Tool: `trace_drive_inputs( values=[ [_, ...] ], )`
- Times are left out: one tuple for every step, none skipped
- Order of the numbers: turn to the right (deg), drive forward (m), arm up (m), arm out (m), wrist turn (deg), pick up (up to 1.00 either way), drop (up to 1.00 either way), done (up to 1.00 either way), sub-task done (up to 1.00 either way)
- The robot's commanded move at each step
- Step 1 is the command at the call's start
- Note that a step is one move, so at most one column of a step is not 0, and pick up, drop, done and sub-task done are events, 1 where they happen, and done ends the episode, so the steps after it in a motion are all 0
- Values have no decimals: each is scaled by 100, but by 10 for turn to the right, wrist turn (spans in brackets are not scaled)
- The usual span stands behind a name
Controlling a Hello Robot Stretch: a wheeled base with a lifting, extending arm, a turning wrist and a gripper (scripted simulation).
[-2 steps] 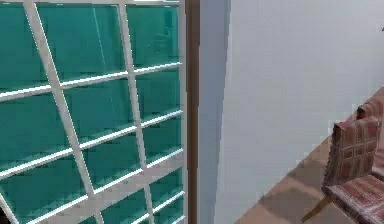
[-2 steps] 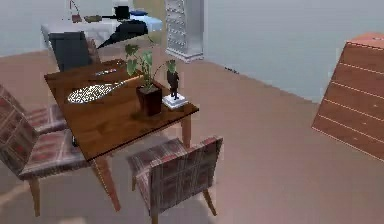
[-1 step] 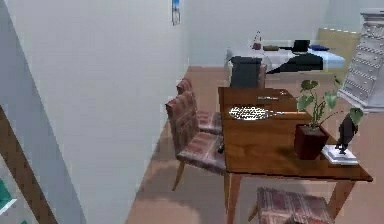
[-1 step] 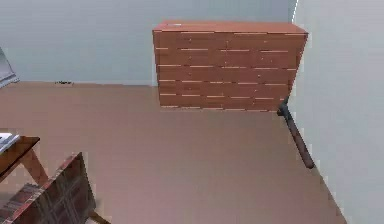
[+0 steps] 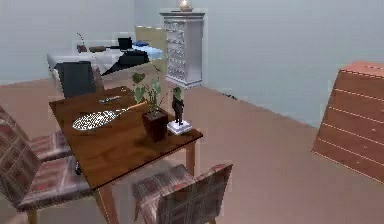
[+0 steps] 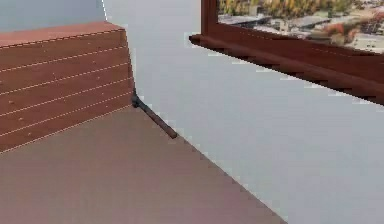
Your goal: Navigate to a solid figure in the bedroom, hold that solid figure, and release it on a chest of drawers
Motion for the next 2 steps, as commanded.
trace_drive_inputs(
  values=[
    [330,0,0,0,0,0,0,0,0],
    [0,75,0,0,0,0,0,0,0]
  ],
)
